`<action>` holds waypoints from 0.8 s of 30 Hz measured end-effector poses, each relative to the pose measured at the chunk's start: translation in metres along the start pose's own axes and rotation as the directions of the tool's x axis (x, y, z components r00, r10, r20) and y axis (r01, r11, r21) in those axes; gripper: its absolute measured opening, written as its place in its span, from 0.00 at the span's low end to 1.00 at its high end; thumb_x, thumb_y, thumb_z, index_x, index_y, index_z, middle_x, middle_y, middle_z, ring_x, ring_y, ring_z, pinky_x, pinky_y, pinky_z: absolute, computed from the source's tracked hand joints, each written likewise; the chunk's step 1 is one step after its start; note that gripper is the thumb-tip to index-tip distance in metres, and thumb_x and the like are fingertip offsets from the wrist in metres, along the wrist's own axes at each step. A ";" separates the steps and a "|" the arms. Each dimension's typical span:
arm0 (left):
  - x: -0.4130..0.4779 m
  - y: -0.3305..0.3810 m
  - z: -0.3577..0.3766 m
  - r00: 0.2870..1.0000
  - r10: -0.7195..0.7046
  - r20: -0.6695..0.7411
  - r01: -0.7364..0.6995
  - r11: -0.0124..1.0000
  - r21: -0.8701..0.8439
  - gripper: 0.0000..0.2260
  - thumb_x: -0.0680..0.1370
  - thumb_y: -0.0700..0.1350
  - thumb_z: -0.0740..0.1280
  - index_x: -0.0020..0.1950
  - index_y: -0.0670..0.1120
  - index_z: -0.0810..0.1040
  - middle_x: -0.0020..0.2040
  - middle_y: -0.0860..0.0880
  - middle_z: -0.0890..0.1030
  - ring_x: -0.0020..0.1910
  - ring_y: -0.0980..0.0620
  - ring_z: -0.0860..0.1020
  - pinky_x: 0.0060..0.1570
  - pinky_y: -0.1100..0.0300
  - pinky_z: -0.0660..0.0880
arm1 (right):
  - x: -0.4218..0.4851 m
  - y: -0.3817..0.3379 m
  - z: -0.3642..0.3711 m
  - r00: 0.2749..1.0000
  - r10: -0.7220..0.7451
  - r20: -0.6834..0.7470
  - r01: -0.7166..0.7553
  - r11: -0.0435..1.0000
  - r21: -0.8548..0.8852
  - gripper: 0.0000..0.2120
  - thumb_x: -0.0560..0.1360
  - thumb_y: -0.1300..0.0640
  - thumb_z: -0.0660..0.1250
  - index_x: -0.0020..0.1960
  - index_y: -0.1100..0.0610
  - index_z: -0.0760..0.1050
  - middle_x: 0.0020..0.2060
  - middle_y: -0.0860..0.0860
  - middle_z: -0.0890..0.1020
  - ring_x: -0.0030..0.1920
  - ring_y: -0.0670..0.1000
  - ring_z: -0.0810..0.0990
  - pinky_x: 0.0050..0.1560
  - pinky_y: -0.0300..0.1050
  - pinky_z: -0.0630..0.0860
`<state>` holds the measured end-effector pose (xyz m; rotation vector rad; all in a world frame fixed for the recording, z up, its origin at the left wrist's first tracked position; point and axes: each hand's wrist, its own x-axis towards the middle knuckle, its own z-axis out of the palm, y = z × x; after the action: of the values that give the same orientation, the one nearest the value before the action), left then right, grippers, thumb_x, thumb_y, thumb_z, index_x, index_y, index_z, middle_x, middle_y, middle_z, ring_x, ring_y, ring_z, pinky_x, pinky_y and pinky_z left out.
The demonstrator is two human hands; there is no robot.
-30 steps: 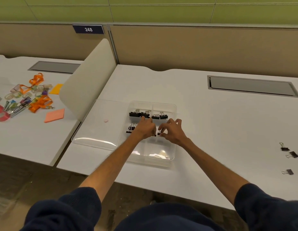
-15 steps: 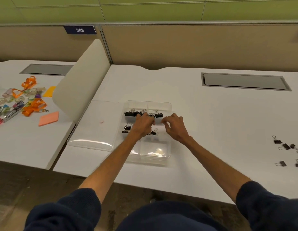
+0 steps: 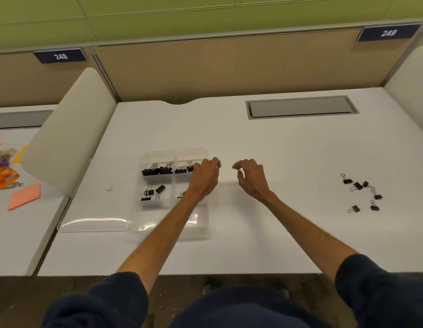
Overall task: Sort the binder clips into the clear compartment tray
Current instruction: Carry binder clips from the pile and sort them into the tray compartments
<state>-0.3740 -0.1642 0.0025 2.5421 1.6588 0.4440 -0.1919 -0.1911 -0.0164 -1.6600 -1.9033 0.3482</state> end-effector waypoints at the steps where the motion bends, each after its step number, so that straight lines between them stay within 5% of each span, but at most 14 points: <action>1: 0.004 0.007 0.004 1.000 0.018 0.005 -0.018 1.000 0.001 0.10 0.80 0.39 0.54 0.57 0.45 0.72 0.50 0.48 0.79 0.49 0.46 0.74 0.49 0.50 0.67 | -0.003 0.008 -0.005 1.000 0.018 -0.004 -0.018 1.000 -0.003 0.13 0.75 0.65 0.61 0.55 0.53 0.77 0.50 0.47 0.81 0.52 0.51 0.75 0.50 0.47 0.64; 24: 0.059 0.221 0.100 0.927 0.268 0.263 -0.219 0.955 -0.202 0.09 0.82 0.47 0.58 0.60 0.46 0.71 0.55 0.49 0.78 0.56 0.47 0.73 0.55 0.51 0.66 | -0.083 0.199 -0.139 0.906 0.396 -0.146 -0.405 0.914 -0.036 0.12 0.76 0.63 0.61 0.57 0.55 0.77 0.51 0.49 0.80 0.55 0.53 0.74 0.53 0.51 0.66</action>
<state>-0.1288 -0.1925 -0.0333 2.5475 1.1601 0.2037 0.0552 -0.2581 -0.0362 -2.0659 -1.4794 0.3252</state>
